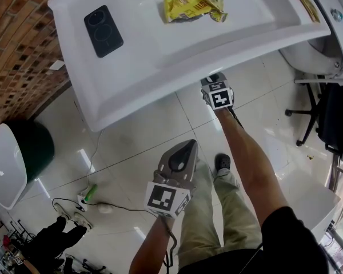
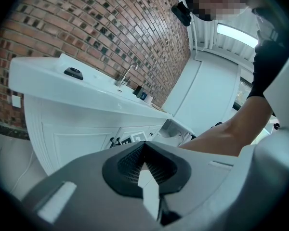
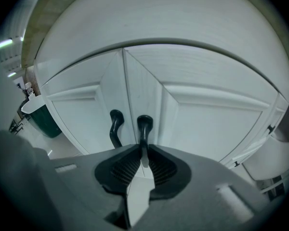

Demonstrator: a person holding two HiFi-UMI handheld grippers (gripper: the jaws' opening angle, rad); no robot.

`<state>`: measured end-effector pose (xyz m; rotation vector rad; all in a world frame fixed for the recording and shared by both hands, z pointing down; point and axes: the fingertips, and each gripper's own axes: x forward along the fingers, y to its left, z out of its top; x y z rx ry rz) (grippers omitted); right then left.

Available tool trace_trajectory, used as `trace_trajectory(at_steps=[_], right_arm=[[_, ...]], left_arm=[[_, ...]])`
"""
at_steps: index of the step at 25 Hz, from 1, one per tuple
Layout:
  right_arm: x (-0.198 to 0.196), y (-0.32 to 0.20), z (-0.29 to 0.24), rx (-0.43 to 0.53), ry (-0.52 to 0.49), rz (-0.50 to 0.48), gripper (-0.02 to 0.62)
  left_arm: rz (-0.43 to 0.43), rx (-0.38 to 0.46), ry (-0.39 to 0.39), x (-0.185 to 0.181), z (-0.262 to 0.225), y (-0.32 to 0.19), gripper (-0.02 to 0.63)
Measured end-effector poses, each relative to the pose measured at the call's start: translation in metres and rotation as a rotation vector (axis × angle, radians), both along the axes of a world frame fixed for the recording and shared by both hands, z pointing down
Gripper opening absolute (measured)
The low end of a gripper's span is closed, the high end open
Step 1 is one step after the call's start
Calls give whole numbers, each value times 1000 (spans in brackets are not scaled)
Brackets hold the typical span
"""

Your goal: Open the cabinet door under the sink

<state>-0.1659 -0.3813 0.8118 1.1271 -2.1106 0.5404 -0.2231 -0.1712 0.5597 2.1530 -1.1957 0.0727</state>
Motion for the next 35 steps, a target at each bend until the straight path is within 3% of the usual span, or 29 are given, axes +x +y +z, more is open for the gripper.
trace_trajectory(at_steps=[15,35], right_arm=[[14,26,1,-6,8,-52,41],[55,77,1,-6,10,-139,40]], left_arm=[[6,3,-10,12,-3,7,17],[65,5,-34,76,-5,39,17]])
